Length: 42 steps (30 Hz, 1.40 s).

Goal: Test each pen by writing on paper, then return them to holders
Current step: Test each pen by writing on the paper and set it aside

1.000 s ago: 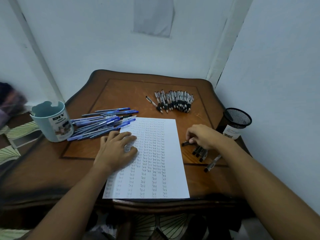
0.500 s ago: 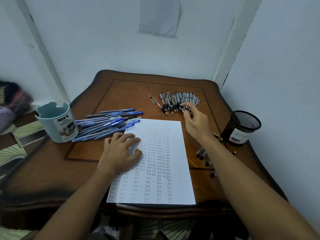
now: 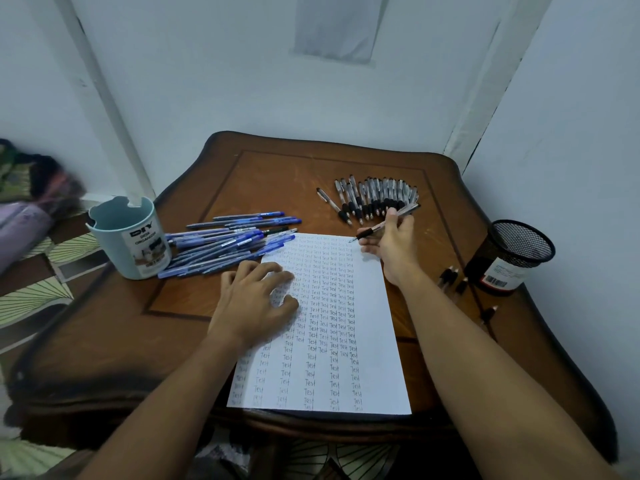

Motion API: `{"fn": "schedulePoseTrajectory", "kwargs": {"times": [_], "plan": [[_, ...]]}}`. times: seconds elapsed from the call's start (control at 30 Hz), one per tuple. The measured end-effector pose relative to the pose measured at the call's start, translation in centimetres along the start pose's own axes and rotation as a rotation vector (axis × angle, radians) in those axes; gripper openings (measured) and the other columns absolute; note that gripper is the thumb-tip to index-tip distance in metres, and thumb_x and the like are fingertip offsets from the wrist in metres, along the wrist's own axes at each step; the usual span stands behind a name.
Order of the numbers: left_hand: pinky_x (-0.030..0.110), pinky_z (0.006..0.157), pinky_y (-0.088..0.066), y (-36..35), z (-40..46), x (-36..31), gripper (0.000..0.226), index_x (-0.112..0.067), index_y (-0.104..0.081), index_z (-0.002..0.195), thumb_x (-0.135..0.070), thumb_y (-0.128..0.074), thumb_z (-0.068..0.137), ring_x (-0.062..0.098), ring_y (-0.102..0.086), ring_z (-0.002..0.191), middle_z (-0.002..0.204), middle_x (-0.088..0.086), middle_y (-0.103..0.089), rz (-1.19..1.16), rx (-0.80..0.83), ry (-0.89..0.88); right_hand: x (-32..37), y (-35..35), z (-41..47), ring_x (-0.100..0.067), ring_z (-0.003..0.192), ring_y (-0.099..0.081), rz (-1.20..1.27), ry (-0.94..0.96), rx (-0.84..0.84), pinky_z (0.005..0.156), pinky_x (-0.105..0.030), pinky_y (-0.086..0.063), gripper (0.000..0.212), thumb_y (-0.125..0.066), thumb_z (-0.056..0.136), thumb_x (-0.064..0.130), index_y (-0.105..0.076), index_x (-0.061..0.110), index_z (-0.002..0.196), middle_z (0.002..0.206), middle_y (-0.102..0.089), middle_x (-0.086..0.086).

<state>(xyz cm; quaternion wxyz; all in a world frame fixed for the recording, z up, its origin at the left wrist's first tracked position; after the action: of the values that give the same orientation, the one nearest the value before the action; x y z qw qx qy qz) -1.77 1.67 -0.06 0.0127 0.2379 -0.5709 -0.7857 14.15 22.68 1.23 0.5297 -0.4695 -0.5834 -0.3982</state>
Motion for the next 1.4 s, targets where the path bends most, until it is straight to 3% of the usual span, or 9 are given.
{"fn": "schedulePoseTrajectory", "kwargs": {"times": [0.13, 0.27, 0.37, 0.47, 0.73, 1.1, 1.27, 1.4], "plan": [[0.032, 0.094, -0.017, 0.0, 0.1, 0.0, 0.063, -0.037, -0.062, 0.123, -0.062, -0.027, 0.077, 0.003, -0.031, 0.119, 0.126, -0.026, -0.049, 0.005, -0.007, -0.008, -0.9, -0.4, 0.0, -0.021, 0.068, -0.067, 0.011, 0.033, 0.081, 0.071, -0.035, -0.061, 0.032, -0.057, 0.098, -0.001, -0.037, 0.015, 0.117, 0.097, -0.061, -0.017], [0.031, 0.093, -0.016, 0.1, 0.2, -0.1, 0.061, -0.037, -0.062, 0.122, -0.061, -0.027, 0.078, 0.003, -0.031, 0.119, 0.125, -0.025, -0.049, 0.018, -0.015, -0.009, -0.9, -0.6, 0.0, -0.017, 0.069, -0.064, -0.174, 0.100, 0.099, 0.068, -0.033, -0.058, 0.010, -0.055, 0.101, 0.006, -0.049, 0.010, 0.108, 0.090, -0.064, -0.018], [0.031, 0.092, -0.015, 0.0, 0.1, -0.1, 0.061, -0.037, -0.061, 0.123, -0.061, -0.027, 0.078, 0.003, -0.031, 0.118, 0.125, -0.025, -0.049, 0.022, -0.009, -0.013, -0.8, -0.6, 0.2, -0.017, 0.069, -0.065, -0.238, 0.117, 0.106, 0.074, -0.036, -0.059, 0.017, -0.060, 0.097, 0.003, -0.051, 0.006, 0.112, 0.086, -0.066, -0.014], [0.030, 0.091, -0.014, 0.0, 0.1, -0.1, 0.061, -0.037, -0.060, 0.123, -0.060, -0.026, 0.079, 0.003, -0.030, 0.118, 0.125, -0.025, -0.048, 0.033, -0.004, -0.017, -0.6, -0.7, 0.2, -0.017, 0.072, -0.068, -0.332, 0.146, 0.125, 0.072, -0.031, -0.060, 0.018, -0.063, 0.095, 0.003, -0.054, 0.008, 0.110, 0.089, -0.068, -0.013], [0.031, 0.092, -0.014, -0.3, 0.1, 0.0, 0.058, -0.038, -0.056, 0.124, -0.059, -0.023, 0.081, 0.005, -0.029, 0.120, 0.127, -0.022, -0.045, 0.072, 0.010, -0.022, -0.9, -0.3, 0.5, -0.020, 0.070, -0.065, -0.253, 0.166, 0.117, 0.068, -0.031, -0.058, 0.015, -0.064, 0.093, -0.002, -0.056, 0.007, 0.103, 0.086, -0.068, -0.015], [0.031, 0.091, -0.013, -0.3, 0.1, -0.2, 0.056, -0.037, -0.054, 0.127, -0.058, -0.025, 0.083, 0.006, -0.029, 0.122, 0.131, -0.020, -0.045, 0.098, 0.004, -0.019, -1.0, -0.5, 0.7, -0.014, 0.071, -0.068, -0.335, 0.192, 0.087, 0.067, -0.022, -0.059, 0.015, -0.063, 0.095, 0.004, -0.054, 0.010, 0.106, 0.090, -0.069, -0.010], [0.031, 0.092, -0.014, -0.5, 0.1, -0.1, 0.056, -0.037, -0.052, 0.130, -0.058, -0.026, 0.085, 0.006, -0.028, 0.123, 0.132, -0.020, -0.043, 0.105, 0.020, -0.019, -1.3, -0.2, 1.0, -0.019, 0.074, -0.069, -0.329, 0.153, 0.101, 0.075, -0.032, -0.061, 0.015, -0.065, 0.094, 0.004, -0.056, 0.012, 0.104, 0.092, -0.070, -0.015], [0.034, 0.096, -0.016, -0.4, 0.2, -0.1, 0.058, -0.037, -0.052, 0.130, -0.059, -0.024, 0.084, 0.006, -0.028, 0.123, 0.133, -0.019, -0.044, 0.108, 0.024, -0.012, -1.1, -0.4, 0.9, -0.018, 0.076, -0.072, -0.314, 0.168, 0.096, 0.077, -0.030, -0.061, 0.016, -0.066, 0.094, 0.006, -0.055, 0.016, 0.100, 0.091, -0.071, -0.011]]}}
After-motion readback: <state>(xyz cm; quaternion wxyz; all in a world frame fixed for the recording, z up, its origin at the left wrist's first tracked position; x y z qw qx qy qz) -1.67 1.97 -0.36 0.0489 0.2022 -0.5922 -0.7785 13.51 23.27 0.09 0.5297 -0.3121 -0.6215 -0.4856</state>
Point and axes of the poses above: each hand's wrist, its own z-axis towards the middle knuckle, its own y-axis out of the back of the hand, x = y × z, the point moved 7 cm from there along z, towards the middle knuckle
